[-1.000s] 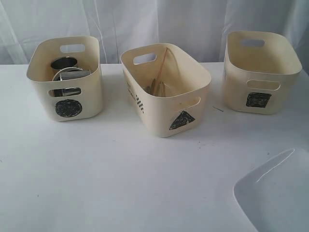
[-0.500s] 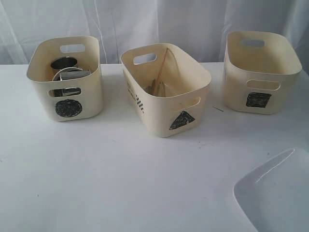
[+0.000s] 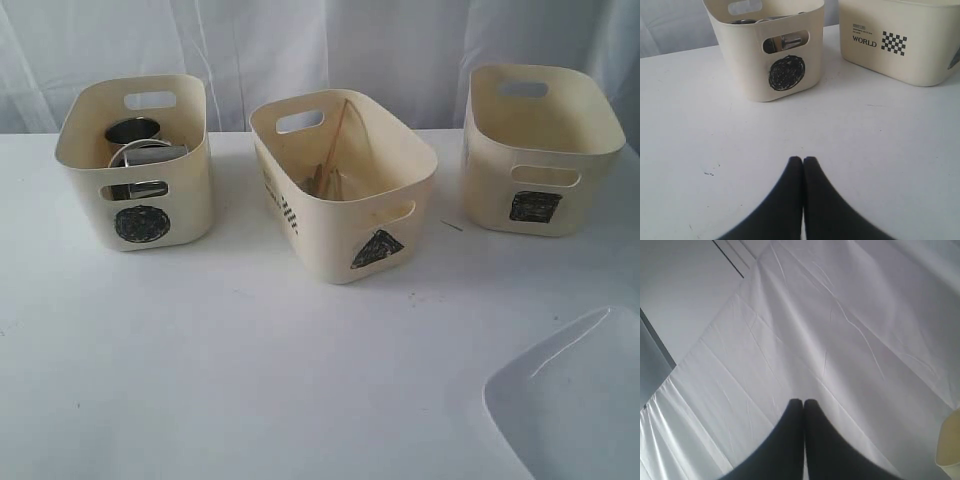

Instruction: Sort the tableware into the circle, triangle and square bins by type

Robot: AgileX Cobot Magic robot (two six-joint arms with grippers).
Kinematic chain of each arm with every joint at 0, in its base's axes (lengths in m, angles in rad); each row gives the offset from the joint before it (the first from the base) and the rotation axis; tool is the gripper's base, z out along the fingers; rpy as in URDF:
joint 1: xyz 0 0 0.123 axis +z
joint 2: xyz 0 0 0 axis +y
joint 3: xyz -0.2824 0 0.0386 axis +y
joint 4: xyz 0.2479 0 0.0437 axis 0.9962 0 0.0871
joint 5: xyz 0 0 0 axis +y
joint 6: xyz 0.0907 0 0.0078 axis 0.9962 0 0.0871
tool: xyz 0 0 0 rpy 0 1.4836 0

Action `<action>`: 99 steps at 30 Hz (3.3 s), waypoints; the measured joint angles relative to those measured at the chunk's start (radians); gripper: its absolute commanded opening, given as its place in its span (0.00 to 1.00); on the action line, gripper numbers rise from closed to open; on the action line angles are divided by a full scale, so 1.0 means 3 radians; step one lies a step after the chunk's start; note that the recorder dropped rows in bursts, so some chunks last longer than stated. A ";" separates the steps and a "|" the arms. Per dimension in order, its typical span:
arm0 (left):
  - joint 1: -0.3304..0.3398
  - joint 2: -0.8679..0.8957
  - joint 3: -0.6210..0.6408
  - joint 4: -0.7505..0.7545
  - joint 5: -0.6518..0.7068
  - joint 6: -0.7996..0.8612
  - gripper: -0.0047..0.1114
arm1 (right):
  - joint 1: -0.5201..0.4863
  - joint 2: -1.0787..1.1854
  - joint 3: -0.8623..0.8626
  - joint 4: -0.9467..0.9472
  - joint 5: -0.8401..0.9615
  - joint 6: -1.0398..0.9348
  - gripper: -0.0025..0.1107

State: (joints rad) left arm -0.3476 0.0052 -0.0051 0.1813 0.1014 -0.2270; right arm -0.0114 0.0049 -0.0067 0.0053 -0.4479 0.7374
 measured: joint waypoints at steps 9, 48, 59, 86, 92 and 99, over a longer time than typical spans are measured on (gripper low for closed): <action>0.0000 0.0000 0.0000 0.0000 0.0000 0.0000 0.04 | 0.0000 0.0000 0.0000 -0.0181 0.0222 -0.0046 0.02; 0.0000 0.0000 0.0000 0.0000 0.0000 0.0000 0.04 | 0.1301 0.3106 -0.2443 -0.1660 0.4970 -0.2738 0.02; 0.0000 0.0000 0.0000 0.0000 0.0000 0.0000 0.04 | 0.2849 0.3719 -0.2226 -0.2124 0.5515 -0.1346 0.11; 0.0000 0.0000 0.0000 0.0000 0.0000 0.0000 0.04 | 0.3327 0.5398 -0.2397 -0.2232 0.5004 0.0217 0.59; 0.0000 0.0000 0.0000 0.0000 0.0000 0.0000 0.04 | 0.3327 0.5637 -0.2404 -0.2327 0.4952 0.0316 0.59; 0.0000 0.0000 0.0000 0.0000 0.0000 0.0000 0.04 | 0.3327 0.5853 -0.2406 -0.2515 0.4900 0.0473 0.59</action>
State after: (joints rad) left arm -0.3476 0.0052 -0.0051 0.1813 0.1014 -0.2270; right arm 0.9867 1.7609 -0.7286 -0.7491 1.0220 0.8794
